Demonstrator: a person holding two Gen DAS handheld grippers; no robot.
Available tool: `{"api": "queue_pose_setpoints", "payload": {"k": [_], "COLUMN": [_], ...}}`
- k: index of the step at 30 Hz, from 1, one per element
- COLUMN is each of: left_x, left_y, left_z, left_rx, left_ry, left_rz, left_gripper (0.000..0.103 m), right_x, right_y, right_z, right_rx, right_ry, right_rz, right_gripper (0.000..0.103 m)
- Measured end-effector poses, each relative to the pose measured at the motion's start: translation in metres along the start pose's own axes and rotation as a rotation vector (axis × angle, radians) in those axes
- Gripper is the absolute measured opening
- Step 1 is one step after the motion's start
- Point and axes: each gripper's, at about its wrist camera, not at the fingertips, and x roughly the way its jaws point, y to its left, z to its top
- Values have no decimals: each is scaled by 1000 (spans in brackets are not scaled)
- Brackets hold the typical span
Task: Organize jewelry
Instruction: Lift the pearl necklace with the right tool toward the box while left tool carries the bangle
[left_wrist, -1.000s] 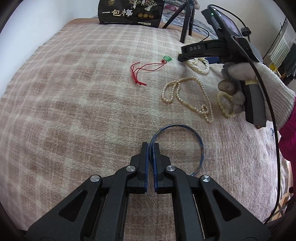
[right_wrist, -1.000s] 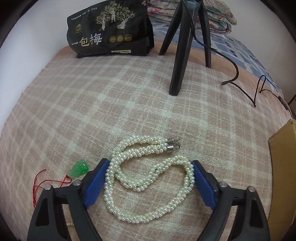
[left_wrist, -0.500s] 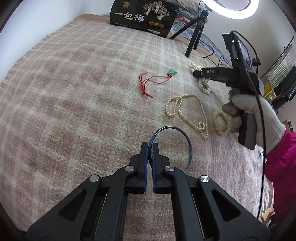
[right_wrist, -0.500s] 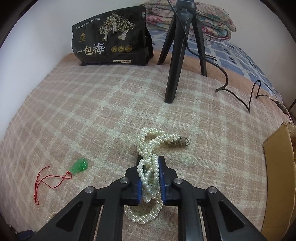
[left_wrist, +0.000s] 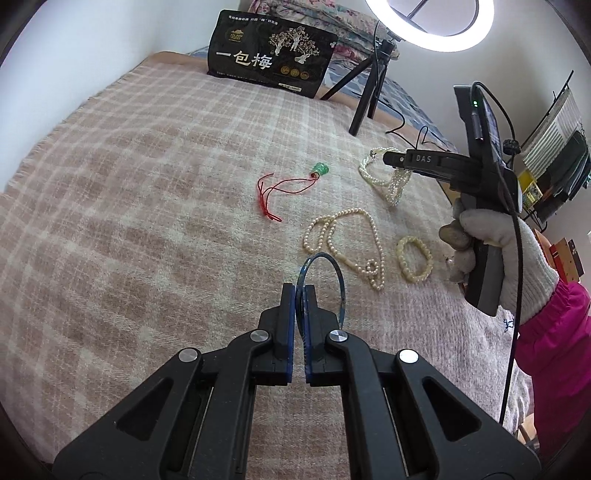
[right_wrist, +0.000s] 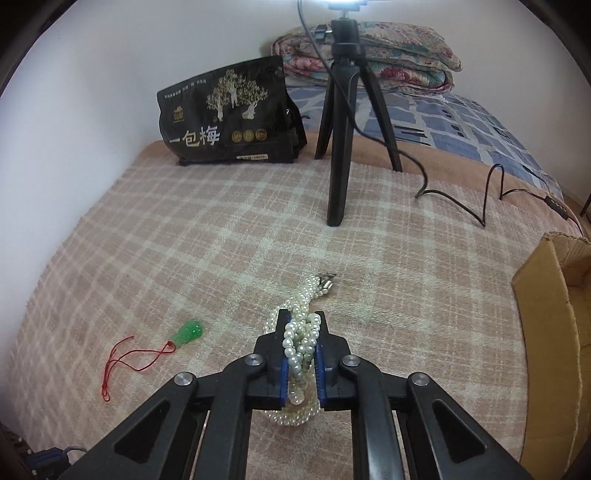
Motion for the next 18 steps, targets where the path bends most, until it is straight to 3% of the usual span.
{"api": "queue_pose_setpoints", "payload": {"k": [18], "left_x": [-42], "left_y": [-26], "left_z": [7], "left_rx": [75], "left_ry": [-102], "left_rz": [-20], "left_gripper": [1], "right_x": [-98], "right_y": [-1], "right_z": [7], "right_rx": [-43], "right_ry": [-156], "right_rz": [-5], "right_gripper": [9]}}
